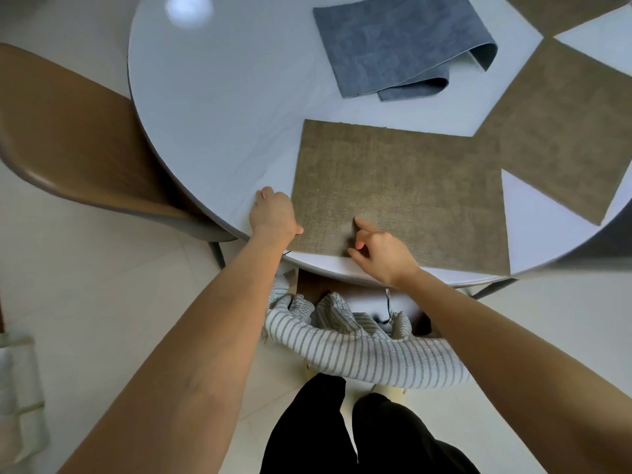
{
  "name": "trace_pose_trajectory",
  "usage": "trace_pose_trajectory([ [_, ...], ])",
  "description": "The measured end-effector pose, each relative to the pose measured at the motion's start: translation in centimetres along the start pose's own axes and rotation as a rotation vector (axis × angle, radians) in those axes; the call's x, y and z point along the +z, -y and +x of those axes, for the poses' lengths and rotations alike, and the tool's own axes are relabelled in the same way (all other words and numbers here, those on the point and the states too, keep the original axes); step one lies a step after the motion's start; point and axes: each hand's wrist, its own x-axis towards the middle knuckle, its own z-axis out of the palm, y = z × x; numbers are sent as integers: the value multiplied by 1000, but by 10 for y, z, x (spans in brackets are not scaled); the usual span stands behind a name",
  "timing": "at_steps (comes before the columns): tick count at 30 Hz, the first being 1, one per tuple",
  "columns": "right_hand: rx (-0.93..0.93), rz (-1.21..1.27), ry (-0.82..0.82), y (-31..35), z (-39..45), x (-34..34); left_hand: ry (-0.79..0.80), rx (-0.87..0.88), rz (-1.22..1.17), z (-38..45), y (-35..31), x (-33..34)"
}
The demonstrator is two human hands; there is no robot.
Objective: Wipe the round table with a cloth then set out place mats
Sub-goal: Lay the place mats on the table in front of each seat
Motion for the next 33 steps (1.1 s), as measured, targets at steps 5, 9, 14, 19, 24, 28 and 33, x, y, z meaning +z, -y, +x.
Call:
trace_pose_trajectory([
  [5, 284, 95, -315, -47, -18, -16, -8, 302, 75, -16, -56, 21],
  [9, 664, 50, -377, -116, -52, -45, 140, 430, 125, -29, -137, 43],
  [14, 867, 165, -232, -187, -74, -70, 202, 542, 230, -44, -212, 73],
  [19, 867, 232, -220, -210, -67, -71, 190, 561, 273, -50, -260, 98],
  [24, 871, 297, -237, -221, -61, -73, 224, 497, 269, -52, -282, 113],
  [28, 747, 428, -181, -239, -63, -77, 241, 494, 276, -53, -283, 117],
  [33, 729, 678, -292, -245, -63, -79, 260, 489, 292, -52, -284, 118],
])
